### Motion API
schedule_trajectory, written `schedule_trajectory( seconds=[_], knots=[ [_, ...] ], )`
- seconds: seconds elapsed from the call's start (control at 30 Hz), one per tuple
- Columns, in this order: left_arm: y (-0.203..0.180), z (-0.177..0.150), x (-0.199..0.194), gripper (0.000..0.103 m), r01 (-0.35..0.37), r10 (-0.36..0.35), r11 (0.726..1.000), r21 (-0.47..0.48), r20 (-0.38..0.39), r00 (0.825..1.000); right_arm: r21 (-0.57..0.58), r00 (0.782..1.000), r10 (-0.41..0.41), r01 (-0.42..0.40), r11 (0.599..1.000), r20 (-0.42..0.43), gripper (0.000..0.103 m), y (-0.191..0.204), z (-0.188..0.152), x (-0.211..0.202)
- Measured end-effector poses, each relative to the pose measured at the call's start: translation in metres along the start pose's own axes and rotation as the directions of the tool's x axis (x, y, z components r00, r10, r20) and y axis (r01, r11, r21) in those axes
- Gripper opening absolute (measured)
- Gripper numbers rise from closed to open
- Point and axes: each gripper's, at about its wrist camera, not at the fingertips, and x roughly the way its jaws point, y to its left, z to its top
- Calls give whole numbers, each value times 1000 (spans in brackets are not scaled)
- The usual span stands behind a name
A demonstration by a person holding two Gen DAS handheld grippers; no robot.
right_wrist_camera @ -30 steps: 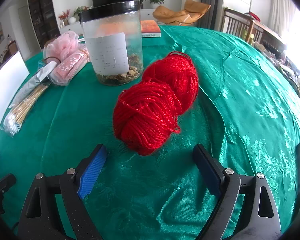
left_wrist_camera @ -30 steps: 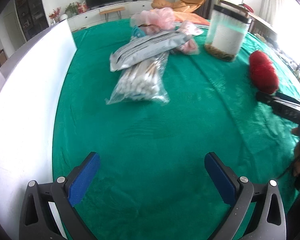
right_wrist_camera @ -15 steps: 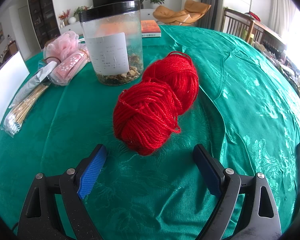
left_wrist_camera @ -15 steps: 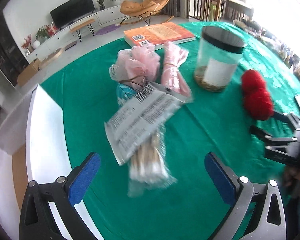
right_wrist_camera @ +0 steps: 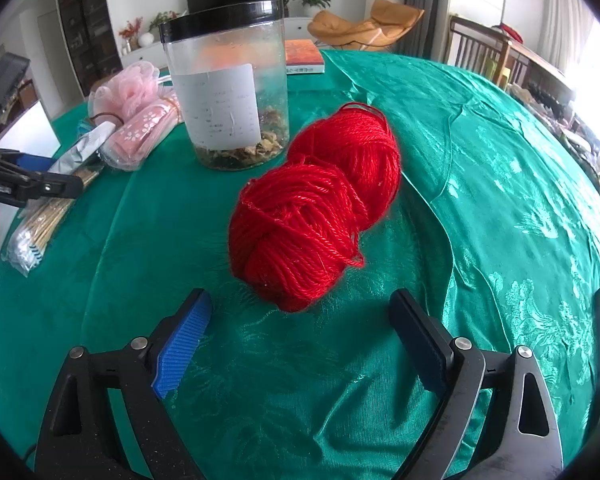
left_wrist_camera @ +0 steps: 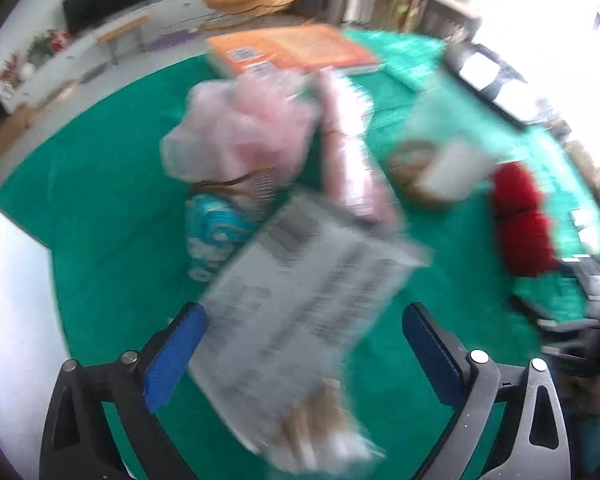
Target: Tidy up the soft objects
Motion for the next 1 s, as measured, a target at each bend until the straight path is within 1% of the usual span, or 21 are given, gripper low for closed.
schedule_trajectory(
  seconds=[0.03,0.07,0.1,0.13,0.17,0.23,0.27,0.33,0.47,0.5,0.57,0.6,0.67,0.7,0.73,0.77,0.83,0.87,0.9,0.97,1.0],
  knots=[
    [-7,-3,-8,97,81,-81,997,8,-6,997,0,1000,0,0,1000,0,93,0,0,0],
    [-16,-6,-13,97,109,-108,994,29,-15,994,-1,1000,0,0,1000,0,93,0,0,0],
    [-26,-10,-15,97,101,-100,993,60,-23,995,-1,1000,0,0,1000,-1,94,0,0,0],
    [-35,-12,-15,97,66,-63,992,103,-30,998,-2,1000,0,0,1000,-2,94,0,0,0],
    [-47,-15,-16,97,-12,15,985,172,-15,1000,-2,1000,0,0,1000,-2,94,0,0,0],
    [-56,-14,-17,98,-141,135,958,248,41,990,-1,1000,1,-1,1000,-2,94,0,1,0],
    [-57,-8,-15,98,-186,178,949,255,55,983,-1,1000,1,-1,1000,-3,94,0,1,0],
    [-46,3,-5,98,-247,242,937,246,49,969,-1,1000,1,-1,1000,-2,94,0,1,0],
    [-7,18,19,98,-303,311,937,172,-20,950,-2,1000,1,-1,1000,-2,94,-1,1,0],
    [2,19,24,98,-297,304,944,143,-35,952,-1,1000,1,-1,1000,-2,94,-1,1,0],
    [19,20,33,98,-255,260,965,64,-77,963,-1,1000,1,-1,1000,-2,94,-1,1,0],
    [24,19,36,98,-248,249,968,27,-92,964,-1,1000,1,-1,1000,-2,94,-1,1,0],
    [23,17,32,98,-205,206,979,16,-84,975,-1,1000,1,-1,1000,-2,94,-1,1,0],
    [20,16,26,97,-163,164,987,16,-82,983,-1,1000,1,-1,1000,-2,94,-1,1,0],
    [16,15,19,93,-100,101,995,15,-80,992,-1,1000,1,-1,1000,-2,94,-1,1,0],
    [12,13,16,90,-57,58,998,14,-83,995,-1,1000,1,-1,1000,-2,94,-1,1,0],
    [3,10,10,90,46,-46,999,0,-103,994,-2,1000,1,-1,1000,-2,94,-1,1,0],
    [-4,8,8,90,62,-61,998,4,-107,992,-2,1000,1,-1,1000,-2,95,-1,1,0],
    [-12,7,9,90,53,-50,998,20,-108,993,-2,1000,1,-1,1000,-2,95,-1,1,0],
    [-20,8,11,90,-10,15,999,50,-96,995,-1,1000,1,-1,1000,-2,95,-1,1,0],
    [-23,8,14,90,-60,65,996,59,-87,994,-1,1000,1,-1,1000,-2,95,-1,1,0]
  ],
)
